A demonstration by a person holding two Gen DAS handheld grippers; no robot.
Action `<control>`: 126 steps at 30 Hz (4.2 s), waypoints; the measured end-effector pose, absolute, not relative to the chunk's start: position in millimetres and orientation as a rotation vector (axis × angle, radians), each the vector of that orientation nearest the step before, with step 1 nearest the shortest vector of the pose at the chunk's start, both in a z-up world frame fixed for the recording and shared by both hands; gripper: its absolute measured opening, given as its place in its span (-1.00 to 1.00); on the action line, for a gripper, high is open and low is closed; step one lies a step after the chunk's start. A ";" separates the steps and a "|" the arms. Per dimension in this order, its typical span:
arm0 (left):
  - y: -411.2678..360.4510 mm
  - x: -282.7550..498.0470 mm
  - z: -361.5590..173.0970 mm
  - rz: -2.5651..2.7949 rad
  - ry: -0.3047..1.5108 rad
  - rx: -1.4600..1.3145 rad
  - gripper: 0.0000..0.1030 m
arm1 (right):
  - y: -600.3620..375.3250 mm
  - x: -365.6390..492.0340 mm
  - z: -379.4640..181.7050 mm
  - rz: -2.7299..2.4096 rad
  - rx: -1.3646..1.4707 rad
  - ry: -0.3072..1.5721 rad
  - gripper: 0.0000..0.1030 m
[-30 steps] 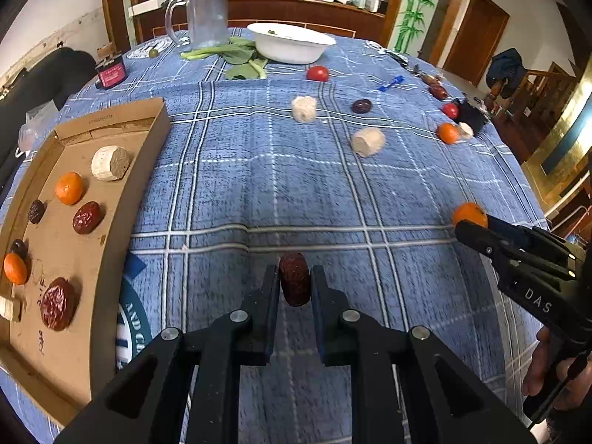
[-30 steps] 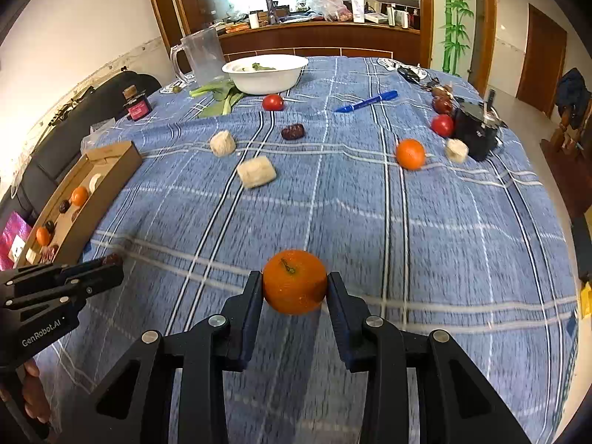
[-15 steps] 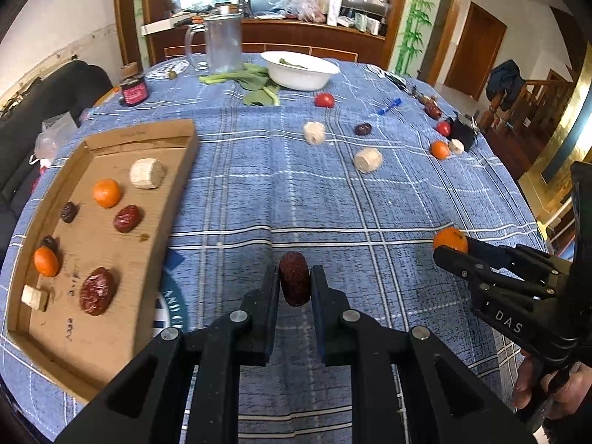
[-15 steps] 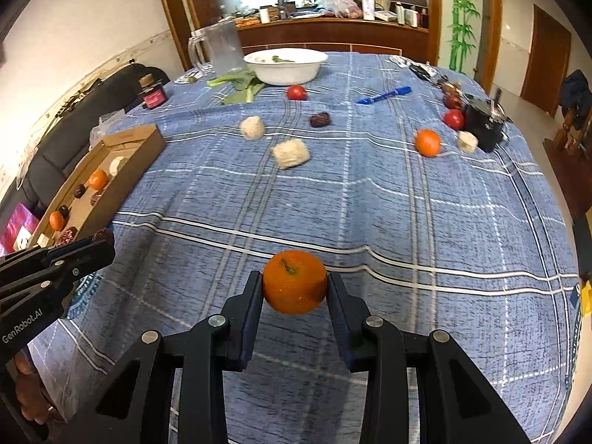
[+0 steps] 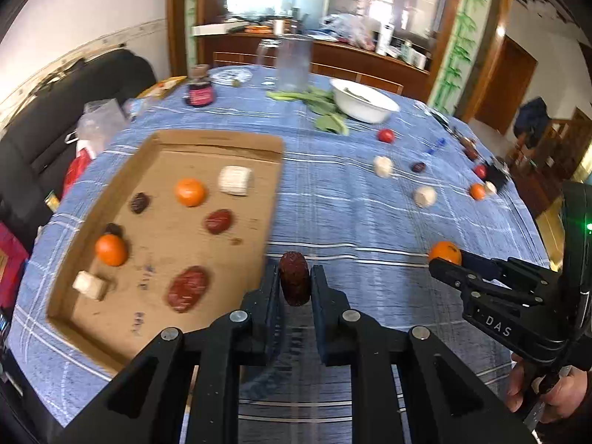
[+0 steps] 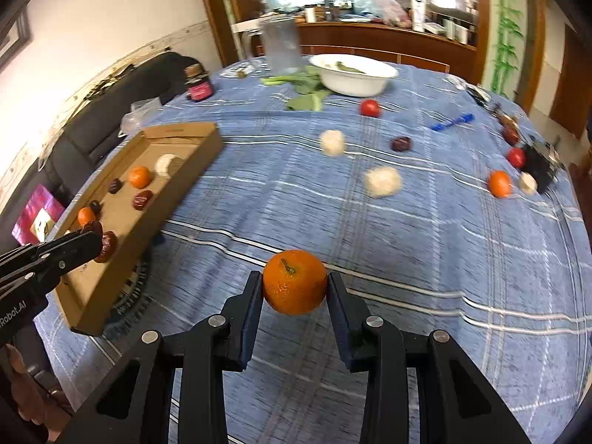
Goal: Organize fruits
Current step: 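Carry the orange and red date into the cardboard tray and open both tools, then lift both open tools out of the tray back over the table, then grasp a beige cylinder cake with the right tool while the left tool grasps a round beige cake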
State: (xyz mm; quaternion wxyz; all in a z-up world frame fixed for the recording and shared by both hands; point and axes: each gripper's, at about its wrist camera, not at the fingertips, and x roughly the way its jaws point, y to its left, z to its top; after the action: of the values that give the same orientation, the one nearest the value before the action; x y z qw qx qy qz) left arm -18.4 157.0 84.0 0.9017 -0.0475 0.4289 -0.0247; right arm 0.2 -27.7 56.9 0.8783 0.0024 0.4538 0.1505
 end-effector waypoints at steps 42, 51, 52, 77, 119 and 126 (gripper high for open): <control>307.7 -14.1 34.1 0.233 0.979 -0.237 -0.68 | 170.2 58.7 33.6 0.651 -0.159 1.037 -0.25; 304.7 -8.7 21.1 0.234 1.016 -0.235 -0.68 | 175.9 61.6 28.8 0.646 -0.205 1.016 -0.25; 304.7 -8.8 20.2 0.237 1.020 -0.234 -0.68 | 176.3 60.6 28.7 0.647 -0.213 1.009 -0.24; 309.9 -37.4 38.4 0.298 0.984 -0.208 -0.08 | 171.6 40.6 43.5 0.596 -0.264 0.936 0.05; 100.8 39.8 58.8 0.014 0.969 0.054 0.30 | -105.2 80.5 50.7 0.225 0.088 0.966 0.32; 89.7 87.1 57.7 0.035 0.982 0.069 0.30 | -78.8 116.1 20.1 0.258 -0.009 0.983 -0.31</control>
State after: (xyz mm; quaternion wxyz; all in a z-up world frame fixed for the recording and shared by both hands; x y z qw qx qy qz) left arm 87.1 89.7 57.7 0.8810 0.0333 0.4716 0.0167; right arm 116.1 -78.8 20.1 0.8737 -0.0042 0.4706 0.1233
